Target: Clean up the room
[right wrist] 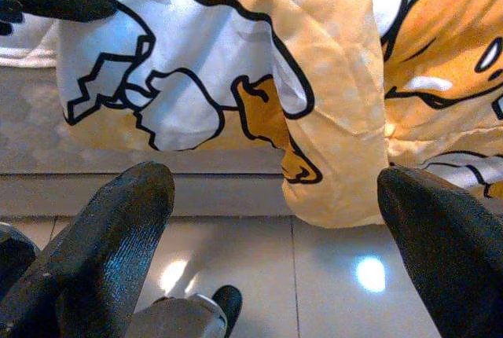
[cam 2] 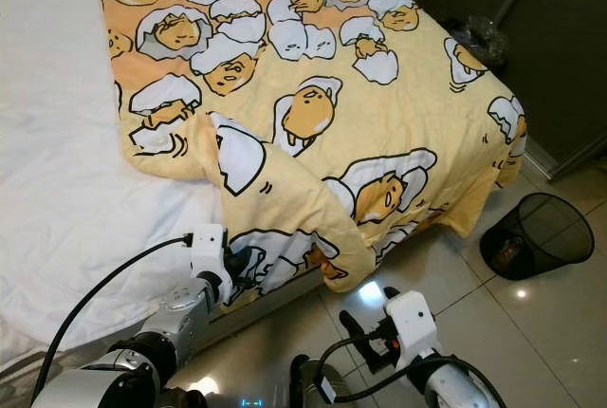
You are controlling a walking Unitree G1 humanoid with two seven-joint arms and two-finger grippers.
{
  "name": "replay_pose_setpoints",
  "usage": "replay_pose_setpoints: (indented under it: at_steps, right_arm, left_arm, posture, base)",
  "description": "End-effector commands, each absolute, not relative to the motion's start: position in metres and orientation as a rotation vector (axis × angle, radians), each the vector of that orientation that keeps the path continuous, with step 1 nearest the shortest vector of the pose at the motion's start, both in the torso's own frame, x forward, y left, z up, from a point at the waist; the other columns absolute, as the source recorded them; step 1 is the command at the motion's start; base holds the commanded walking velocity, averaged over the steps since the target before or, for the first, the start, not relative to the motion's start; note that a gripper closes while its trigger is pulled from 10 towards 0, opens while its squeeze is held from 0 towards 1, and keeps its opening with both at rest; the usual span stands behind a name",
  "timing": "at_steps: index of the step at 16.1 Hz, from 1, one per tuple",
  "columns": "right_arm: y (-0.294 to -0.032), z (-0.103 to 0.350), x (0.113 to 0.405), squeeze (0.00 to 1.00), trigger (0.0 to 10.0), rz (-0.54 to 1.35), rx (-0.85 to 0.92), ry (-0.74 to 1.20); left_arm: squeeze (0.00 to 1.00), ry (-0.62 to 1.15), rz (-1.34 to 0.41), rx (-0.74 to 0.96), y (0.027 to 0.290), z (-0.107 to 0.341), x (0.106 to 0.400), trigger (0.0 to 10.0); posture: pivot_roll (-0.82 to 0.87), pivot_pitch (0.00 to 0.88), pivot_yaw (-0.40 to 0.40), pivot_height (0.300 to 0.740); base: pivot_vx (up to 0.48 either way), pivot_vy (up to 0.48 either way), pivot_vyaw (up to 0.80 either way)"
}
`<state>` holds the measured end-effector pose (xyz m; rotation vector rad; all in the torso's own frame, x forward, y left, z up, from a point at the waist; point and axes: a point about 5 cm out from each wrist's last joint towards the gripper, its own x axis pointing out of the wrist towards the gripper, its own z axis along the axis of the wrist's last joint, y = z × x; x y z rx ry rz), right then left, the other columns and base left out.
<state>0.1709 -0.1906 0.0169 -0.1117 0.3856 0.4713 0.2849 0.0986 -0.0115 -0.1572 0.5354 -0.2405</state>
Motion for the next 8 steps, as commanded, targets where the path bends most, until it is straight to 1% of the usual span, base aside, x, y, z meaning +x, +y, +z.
replay_pose_setpoints:
  at_steps: [1,5,6,7,8]
  right_arm:
    - [-0.1929,0.0168,0.1681,0.0,10.0,0.476,-0.111,0.41]
    - [-0.192,0.0182,0.1678,0.0,10.0,0.491,-0.106,0.426]
    - [-0.193,0.0176,0.1681,0.0,10.0,0.491,-0.106,0.43]
    - [-0.1936,0.0171,0.168,0.0,10.0,0.49,-0.105,0.433]
    - [-0.1936,0.0167,0.1675,0.0,10.0,0.489,-0.104,0.437]
  left_arm:
    - [0.0,0.554,-0.267,-0.141,0.0956,-0.0143,0.2819,0.0]
    - [0.0,0.527,-0.322,-0.109,0.0899,-0.0121,0.2816,0.0]
    - [0.0,0.515,-0.318,-0.06,0.0897,-0.0112,0.2825,0.0]
    - [0.0,0.525,-0.289,-0.01,0.0917,-0.0123,0.2827,10.0]
    - [0.0,0.531,-0.292,0.003,0.0916,-0.0133,0.2817,10.0]
  posture:
    - [-0.28,0.145,-0.081,0.74]
    - [-0.27,0.129,-0.084,0.74]
    - [-0.28,0.127,-0.082,0.74]
    - [-0.28,0.124,-0.081,0.74]
    - [-0.27,0.122,-0.08,0.74]
  base:
    - [0.0,0.0,0.0]
    - [0.0,0.0,0.0]
    - [0.0,0.0,0.0]
    - [0.0,0.0,0.0]
    - [0.0,0.0,0.0]
